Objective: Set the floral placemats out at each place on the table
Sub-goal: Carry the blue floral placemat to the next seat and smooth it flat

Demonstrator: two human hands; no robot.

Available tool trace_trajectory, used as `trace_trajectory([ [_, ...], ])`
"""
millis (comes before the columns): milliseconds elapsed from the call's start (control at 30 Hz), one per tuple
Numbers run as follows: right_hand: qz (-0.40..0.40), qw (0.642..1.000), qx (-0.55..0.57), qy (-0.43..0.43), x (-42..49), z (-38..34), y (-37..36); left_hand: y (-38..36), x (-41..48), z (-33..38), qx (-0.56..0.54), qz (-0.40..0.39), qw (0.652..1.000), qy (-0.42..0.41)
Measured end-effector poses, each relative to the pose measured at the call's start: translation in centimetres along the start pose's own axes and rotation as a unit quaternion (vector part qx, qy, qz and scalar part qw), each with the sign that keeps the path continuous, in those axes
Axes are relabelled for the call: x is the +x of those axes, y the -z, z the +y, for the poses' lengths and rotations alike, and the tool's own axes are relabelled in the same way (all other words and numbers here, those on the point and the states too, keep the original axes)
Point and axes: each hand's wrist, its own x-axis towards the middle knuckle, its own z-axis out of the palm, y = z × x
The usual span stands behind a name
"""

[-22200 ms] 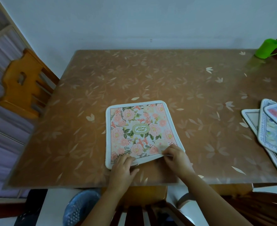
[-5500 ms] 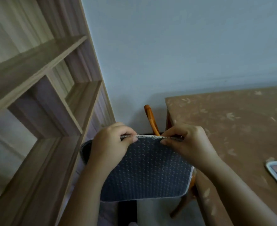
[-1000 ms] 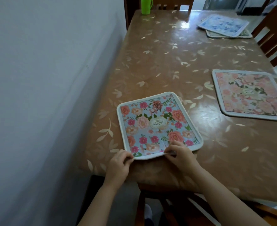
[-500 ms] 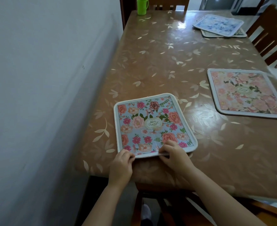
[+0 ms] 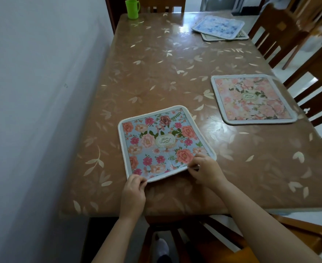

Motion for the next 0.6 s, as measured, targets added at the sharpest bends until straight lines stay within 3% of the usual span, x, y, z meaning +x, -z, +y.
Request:
trace_trajectory([
  [233, 0.056, 0.997, 0.011, -0.055, -2.4, 1.7, 2.5, -2.3, 2.6, 4.0, 0.07, -0.053, 0.988, -0.126],
  [367, 0.066, 0.997, 0.022, -0.038, -3.1, 0.6, 2.1, -4.3, 2.9, 7.7, 0.052, -0.071, 0.978, -0.19],
  [600, 0.062, 0.997, 0.037, -0.023, -4.2, 0.3, 1.8, -5.1, 2.3, 7.9, -0.036, -0.085, 0.988, -0.122],
])
